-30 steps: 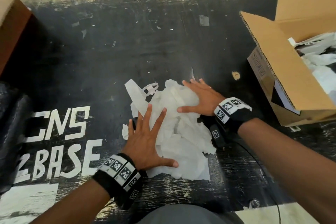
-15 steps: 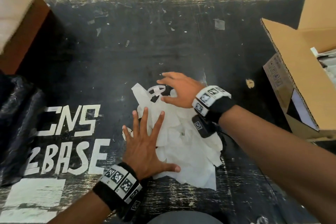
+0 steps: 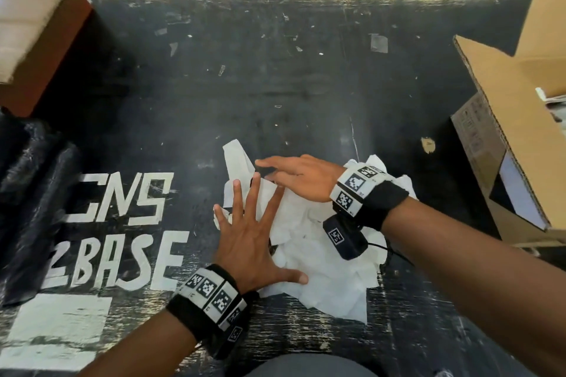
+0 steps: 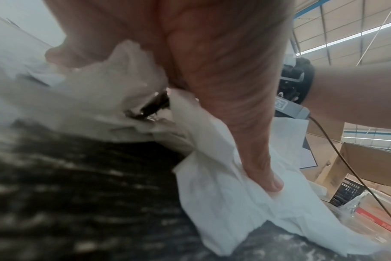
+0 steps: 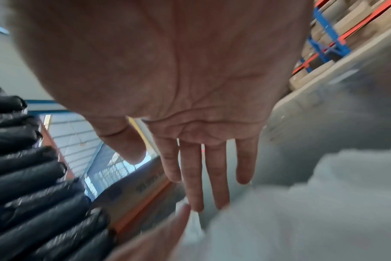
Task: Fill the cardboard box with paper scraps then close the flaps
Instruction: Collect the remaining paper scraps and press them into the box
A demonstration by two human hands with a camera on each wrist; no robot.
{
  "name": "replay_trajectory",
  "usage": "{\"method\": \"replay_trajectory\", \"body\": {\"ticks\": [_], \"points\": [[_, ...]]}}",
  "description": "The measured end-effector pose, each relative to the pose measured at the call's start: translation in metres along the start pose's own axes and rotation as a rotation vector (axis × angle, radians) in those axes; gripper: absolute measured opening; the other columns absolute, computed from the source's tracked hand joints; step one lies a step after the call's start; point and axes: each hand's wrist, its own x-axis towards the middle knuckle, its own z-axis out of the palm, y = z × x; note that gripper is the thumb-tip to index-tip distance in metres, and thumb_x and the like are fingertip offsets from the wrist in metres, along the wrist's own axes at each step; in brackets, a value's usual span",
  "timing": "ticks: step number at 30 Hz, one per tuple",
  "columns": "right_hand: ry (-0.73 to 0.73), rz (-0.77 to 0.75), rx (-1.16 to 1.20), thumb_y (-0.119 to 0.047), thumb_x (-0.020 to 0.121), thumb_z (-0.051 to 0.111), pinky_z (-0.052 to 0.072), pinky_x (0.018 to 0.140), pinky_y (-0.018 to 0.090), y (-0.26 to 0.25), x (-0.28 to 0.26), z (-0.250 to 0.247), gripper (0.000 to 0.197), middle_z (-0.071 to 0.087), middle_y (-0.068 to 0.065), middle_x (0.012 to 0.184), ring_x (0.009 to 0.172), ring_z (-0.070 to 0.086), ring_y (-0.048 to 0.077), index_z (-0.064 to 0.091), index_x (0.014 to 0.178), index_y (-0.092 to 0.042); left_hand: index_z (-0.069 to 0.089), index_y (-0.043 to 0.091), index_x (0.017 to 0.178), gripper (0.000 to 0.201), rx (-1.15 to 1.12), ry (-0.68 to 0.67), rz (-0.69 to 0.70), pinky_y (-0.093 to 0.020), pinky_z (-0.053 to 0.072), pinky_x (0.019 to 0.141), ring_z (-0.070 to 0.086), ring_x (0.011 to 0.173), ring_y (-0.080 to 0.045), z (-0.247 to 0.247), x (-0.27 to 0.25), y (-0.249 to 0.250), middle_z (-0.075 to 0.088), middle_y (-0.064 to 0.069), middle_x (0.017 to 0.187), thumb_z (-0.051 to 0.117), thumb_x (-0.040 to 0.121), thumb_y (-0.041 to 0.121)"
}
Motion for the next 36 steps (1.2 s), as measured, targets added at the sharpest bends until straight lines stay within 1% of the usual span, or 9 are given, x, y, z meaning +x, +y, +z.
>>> {"method": "replay_trajectory", "body": {"ticks": [5,9,12,15,19,23,26,32,36], "points": [[0.351,-0.042,0.055,-0.028,0.096,0.051,0.044,0.106,0.031,0.006,-0.054,-0.029,0.049,0.058,-0.008,0.141,0.129,0.053,0.006,0.049,0.145,-0.029,-0.021,0.045,0.155,0.155,0.037,-0.010,0.017,-0.084,0.004,0.108,-0.035,0.148,-0.034,-0.007,0.000,0.002,-0.035,0.002,0.163,0.050,0.032,0.108],[0.550,0.191,-0.022,-0.069,0.081,0.056,0.041,0.108,0.033,0.038,-0.118,-0.021,0.079,0.041,-0.012,0.150,0.133,0.045,0.009,0.035,0.150,-0.037,-0.019,0.048,0.155,0.156,0.041,0.005,0.018,-0.085,-0.003,0.105,-0.039,0.145,-0.038,-0.021,0.003,0.002,-0.038,0.001,0.162,0.051,0.029,0.108],[0.499,0.479,0.045,-0.095,0.055,0.058,0.034,0.115,0.046,0.063,-0.146,0.008,0.122,0.010,-0.011,0.165,0.150,0.021,0.015,0.008,0.154,-0.046,-0.024,0.053,0.151,0.156,0.000,-0.046,0.021,-0.082,-0.003,0.108,-0.040,0.143,-0.041,-0.027,0.018,-0.006,-0.044,0.003,0.158,0.060,0.029,0.104],[0.401,0.498,0.146,-0.095,0.040,0.067,0.022,0.121,0.053,0.073,-0.143,0.038,0.146,-0.015,-0.008,0.166,0.153,-0.007,0.014,-0.013,0.153,-0.048,-0.028,0.058,0.146,0.154,-0.015,-0.140,0.045,-0.080,0.000,0.111,-0.032,0.147,-0.044,-0.026,0.037,-0.012,-0.042,0.003,0.159,0.066,0.031,0.100],[0.288,0.255,0.118,-0.085,0.039,0.079,0.022,0.121,0.054,0.065,-0.126,0.050,0.149,-0.024,-0.014,0.163,0.152,-0.016,0.011,-0.017,0.149,-0.055,-0.029,0.055,0.147,0.150,0.118,-0.235,0.109,-0.079,-0.001,0.113,-0.028,0.148,-0.045,-0.021,0.048,-0.010,-0.038,0.000,0.161,0.060,0.036,0.102],[0.190,0.147,-0.041,-0.086,0.033,0.079,0.013,0.118,0.065,0.057,-0.121,0.049,0.155,-0.038,-0.012,0.157,0.149,-0.027,0.022,-0.020,0.148,-0.055,-0.026,0.053,0.149,0.147,0.138,-0.231,0.117,-0.078,0.000,0.113,-0.025,0.150,-0.043,-0.018,0.048,-0.011,-0.033,0.001,0.164,0.056,0.038,0.103],[0.147,0.137,-0.193,-0.087,0.029,0.078,0.010,0.114,0.072,0.052,-0.115,0.056,0.160,-0.045,-0.004,0.154,0.146,-0.033,0.033,-0.021,0.149,-0.053,-0.022,0.050,0.152,0.148,0.122,-0.203,0.125,-0.079,0.001,0.112,-0.025,0.150,-0.042,-0.014,0.047,-0.010,-0.038,0.003,0.161,0.056,0.039,0.103],[0.313,0.169,-0.269,-0.090,0.026,0.074,0.024,0.107,0.077,0.042,-0.115,0.041,0.163,-0.042,0.002,0.156,0.147,-0.027,0.041,-0.012,0.155,-0.044,-0.014,0.049,0.155,0.147,0.066,-0.183,0.140,-0.079,0.000,0.112,-0.025,0.151,-0.038,-0.014,0.047,-0.011,-0.040,0.010,0.160,0.061,0.039,0.101],[0.132,0.157,-0.296,-0.093,0.025,0.071,0.012,0.111,0.076,0.044,-0.119,0.048,0.161,-0.043,-0.006,0.155,0.145,-0.032,0.036,-0.021,0.150,-0.050,-0.011,0.047,0.156,0.146,0.060,-0.181,0.162,-0.079,0.001,0.112,-0.023,0.153,-0.036,-0.013,0.048,-0.011,-0.034,0.014,0.162,0.060,0.041,0.102]]}}
